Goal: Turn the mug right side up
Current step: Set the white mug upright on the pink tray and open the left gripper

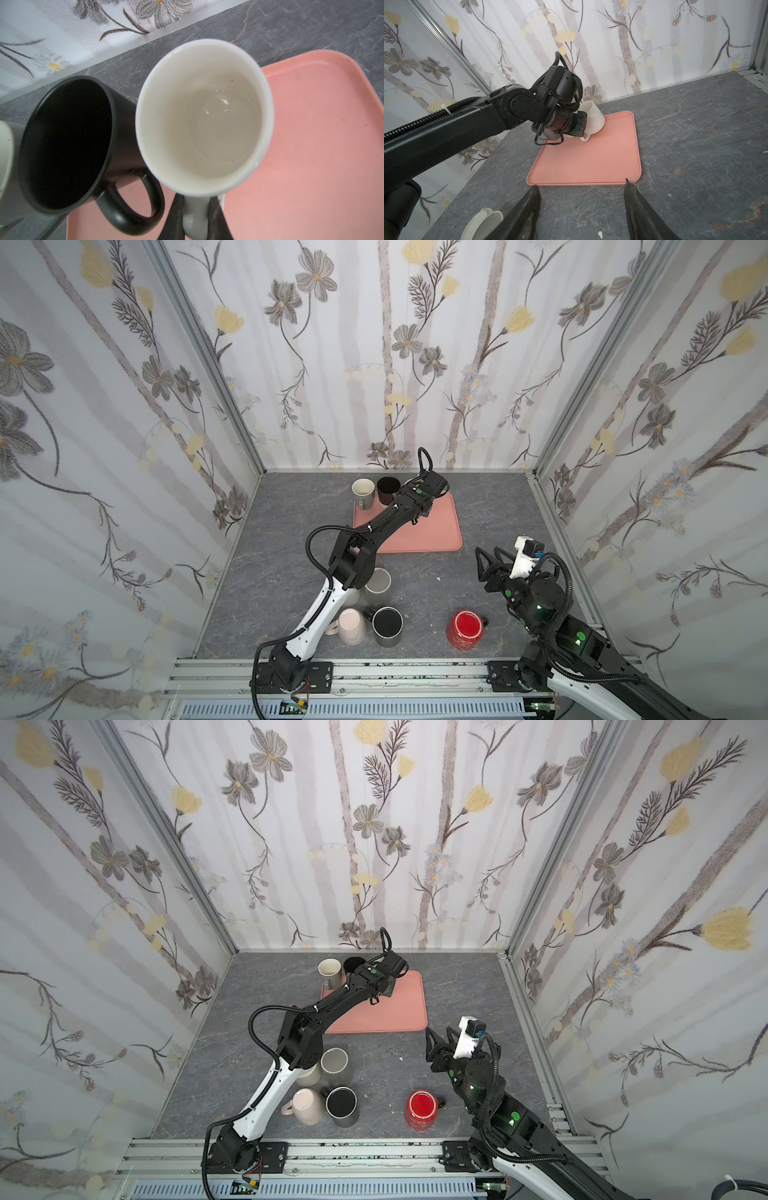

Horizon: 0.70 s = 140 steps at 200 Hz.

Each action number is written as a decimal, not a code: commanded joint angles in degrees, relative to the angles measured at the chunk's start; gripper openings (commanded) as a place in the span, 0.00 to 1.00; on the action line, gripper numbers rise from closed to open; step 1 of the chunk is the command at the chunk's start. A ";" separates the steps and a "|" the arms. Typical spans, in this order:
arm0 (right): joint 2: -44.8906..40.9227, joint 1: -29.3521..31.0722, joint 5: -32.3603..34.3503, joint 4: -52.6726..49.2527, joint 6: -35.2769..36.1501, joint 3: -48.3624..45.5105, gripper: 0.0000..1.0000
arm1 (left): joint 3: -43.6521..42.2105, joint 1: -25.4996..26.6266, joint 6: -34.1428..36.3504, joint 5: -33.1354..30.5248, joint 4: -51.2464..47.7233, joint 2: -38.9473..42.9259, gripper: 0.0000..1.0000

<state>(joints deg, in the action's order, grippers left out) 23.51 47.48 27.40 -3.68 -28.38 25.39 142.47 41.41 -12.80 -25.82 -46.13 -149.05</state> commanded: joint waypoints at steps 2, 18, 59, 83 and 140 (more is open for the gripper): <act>0.00 -0.06 0.95 0.19 0.44 -0.10 0.65 | 3.40 -0.35 -0.04 -2.02 0.92 -1.20 0.00; -0.09 -0.03 1.17 0.08 0.28 -0.19 0.67 | 3.71 -0.62 -0.07 -1.19 1.04 -1.58 0.00; -0.98 -0.09 1.56 -0.16 -0.23 -0.60 0.69 | 3.62 -1.33 -0.65 1.17 0.78 -2.37 0.00; -0.96 -0.06 1.72 -0.40 -0.50 -0.46 0.70 | 3.61 -1.42 -0.87 1.76 1.21 -2.67 0.13; -0.43 -0.03 1.28 -0.96 -1.32 -0.03 0.74 | 2.82 -1.33 -2.74 5.26 3.04 -0.12 0.42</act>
<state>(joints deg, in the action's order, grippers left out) 22.98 47.44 28.05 -4.51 -28.91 24.88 145.38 40.05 -13.76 -22.13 -45.56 -151.30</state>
